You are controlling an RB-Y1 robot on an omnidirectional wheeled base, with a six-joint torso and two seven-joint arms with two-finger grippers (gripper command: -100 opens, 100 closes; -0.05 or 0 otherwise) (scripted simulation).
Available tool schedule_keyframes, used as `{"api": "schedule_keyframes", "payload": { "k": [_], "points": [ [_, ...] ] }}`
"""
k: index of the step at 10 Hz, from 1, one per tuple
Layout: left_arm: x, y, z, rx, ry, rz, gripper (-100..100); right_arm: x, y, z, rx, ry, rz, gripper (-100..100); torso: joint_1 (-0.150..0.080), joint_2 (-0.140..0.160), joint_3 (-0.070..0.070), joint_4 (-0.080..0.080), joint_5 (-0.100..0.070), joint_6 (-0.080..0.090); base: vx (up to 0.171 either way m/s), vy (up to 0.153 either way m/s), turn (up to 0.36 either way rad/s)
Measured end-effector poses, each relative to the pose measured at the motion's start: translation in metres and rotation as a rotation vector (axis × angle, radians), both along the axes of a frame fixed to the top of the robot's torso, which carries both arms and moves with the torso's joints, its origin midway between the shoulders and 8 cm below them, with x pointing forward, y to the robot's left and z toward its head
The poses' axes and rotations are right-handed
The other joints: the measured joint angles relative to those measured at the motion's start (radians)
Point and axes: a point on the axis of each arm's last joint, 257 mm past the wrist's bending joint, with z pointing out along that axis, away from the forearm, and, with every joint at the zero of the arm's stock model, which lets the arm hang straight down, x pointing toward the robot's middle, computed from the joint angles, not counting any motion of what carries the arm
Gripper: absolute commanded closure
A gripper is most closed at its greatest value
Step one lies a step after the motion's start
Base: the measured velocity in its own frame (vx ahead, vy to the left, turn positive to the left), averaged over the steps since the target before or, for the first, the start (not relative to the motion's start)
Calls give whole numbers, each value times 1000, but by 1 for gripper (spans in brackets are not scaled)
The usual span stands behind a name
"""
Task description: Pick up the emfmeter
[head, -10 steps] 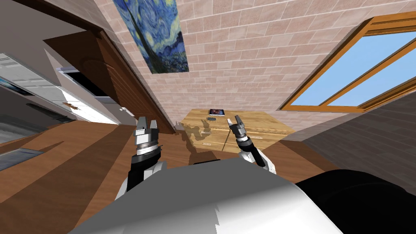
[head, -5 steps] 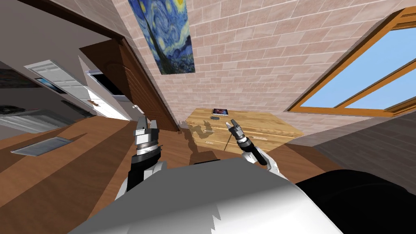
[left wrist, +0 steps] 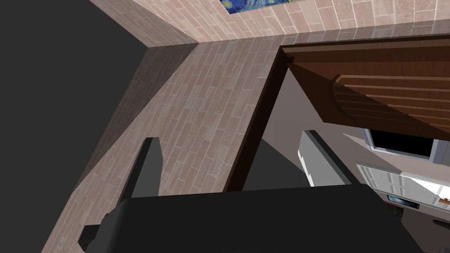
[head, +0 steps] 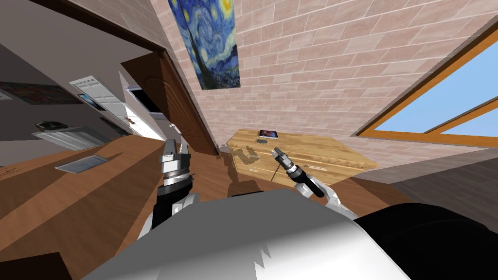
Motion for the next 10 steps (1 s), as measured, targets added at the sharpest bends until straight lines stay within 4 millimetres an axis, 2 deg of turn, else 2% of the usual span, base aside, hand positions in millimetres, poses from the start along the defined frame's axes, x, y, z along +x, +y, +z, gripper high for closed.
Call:
{"api": "schedule_keyframes", "payload": {
  "k": [3, 4, 7, 9, 10],
  "points": [
    [0, 0, 0, 0, 0, 0, 0, -2, -9, -29, -113, 52, 25, -100, 1, -1, 0, 0, 0, 1, 3, 50, 98],
    [0, 0, 0, 0, 0, 0, 0, -2, -12, -32, -136, 59, 31, -100, 0, -1, 0, 0, 0, 1, 15, 52, 244],
    [0, 0, 0, 0, 0, 0, 0, -4, -29, -68, -262, 120, 53, -100, 2, -2, -1, 0, 0, 0, 20, 64, 150],
    [0, 0, 0, 0, 0, 0, 0, -8, -39, -79, -328, 147, 66, -100, 0, -1, 0, 0, 0, 1, 17, 36, 94],
    [0, 0, 0, 0, 0, 0, 0, -12, -42, -92, -373, 171, 74, -100, 1, -2, -1, 0, 0, 0, 34, 49, 133]
  ]
}}
